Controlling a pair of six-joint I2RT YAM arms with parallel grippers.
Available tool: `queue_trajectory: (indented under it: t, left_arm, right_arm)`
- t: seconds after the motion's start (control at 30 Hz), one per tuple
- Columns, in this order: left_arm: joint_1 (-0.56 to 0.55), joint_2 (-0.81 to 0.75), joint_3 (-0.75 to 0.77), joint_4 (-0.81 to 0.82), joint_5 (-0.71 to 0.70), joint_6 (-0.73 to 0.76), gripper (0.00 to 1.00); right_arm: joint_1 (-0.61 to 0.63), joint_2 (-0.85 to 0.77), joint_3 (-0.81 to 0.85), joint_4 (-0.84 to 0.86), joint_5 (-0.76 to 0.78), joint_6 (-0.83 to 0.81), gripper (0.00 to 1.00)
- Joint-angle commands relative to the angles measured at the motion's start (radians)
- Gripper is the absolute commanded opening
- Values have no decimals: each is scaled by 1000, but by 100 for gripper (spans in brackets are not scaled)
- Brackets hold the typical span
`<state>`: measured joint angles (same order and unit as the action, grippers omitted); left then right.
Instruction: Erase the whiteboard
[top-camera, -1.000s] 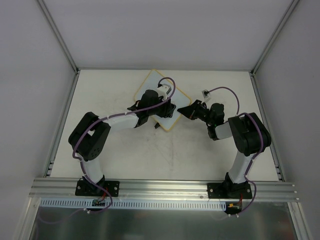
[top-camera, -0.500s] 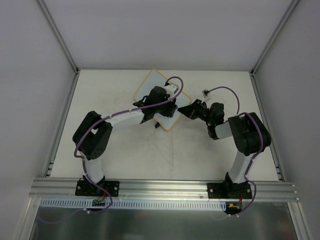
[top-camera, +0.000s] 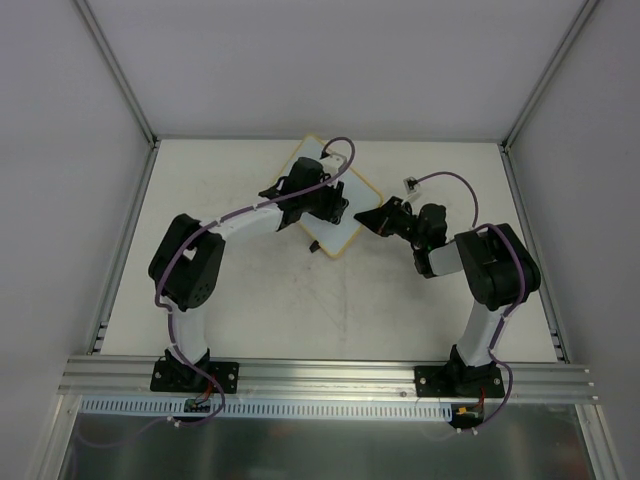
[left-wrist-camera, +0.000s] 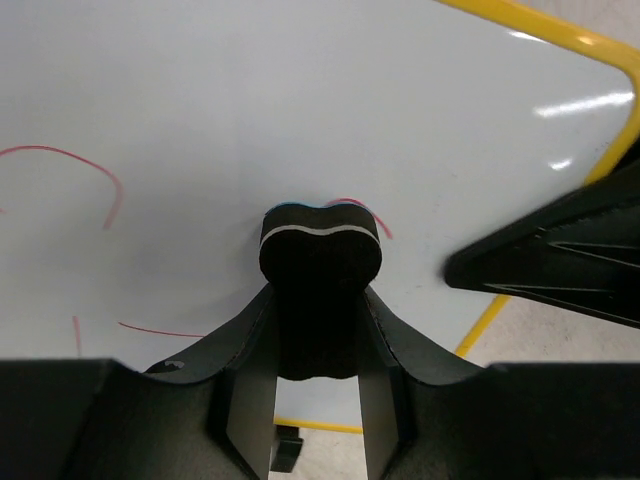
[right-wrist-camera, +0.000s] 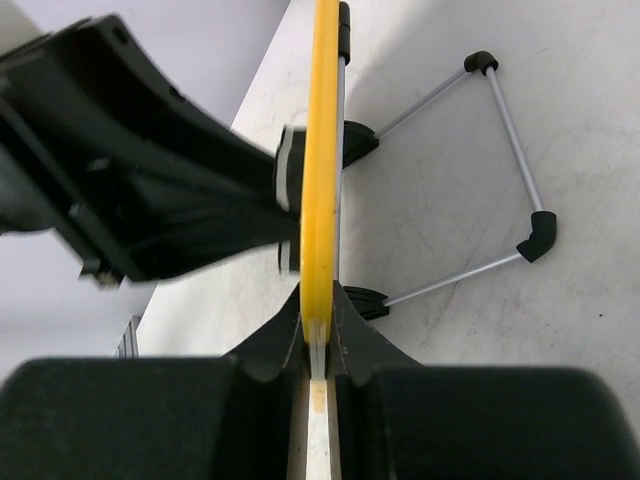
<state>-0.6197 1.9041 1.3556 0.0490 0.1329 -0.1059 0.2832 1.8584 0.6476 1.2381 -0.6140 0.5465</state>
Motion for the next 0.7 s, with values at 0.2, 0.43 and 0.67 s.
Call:
queue_trajectory:
  t: [0.2, 0.43, 0.67]
  left_arm:
    - [247, 82, 53, 55, -26, -14, 0]
    - [337, 141, 123, 15, 30, -35, 0]
    - [350, 151, 161, 3, 20, -25, 0]
  right_arm:
    - [42, -21, 30, 294, -109, 9, 0]
    - [42, -19, 30, 294, -110, 9, 0]
    - [42, -16, 35, 294, -115, 9, 0]
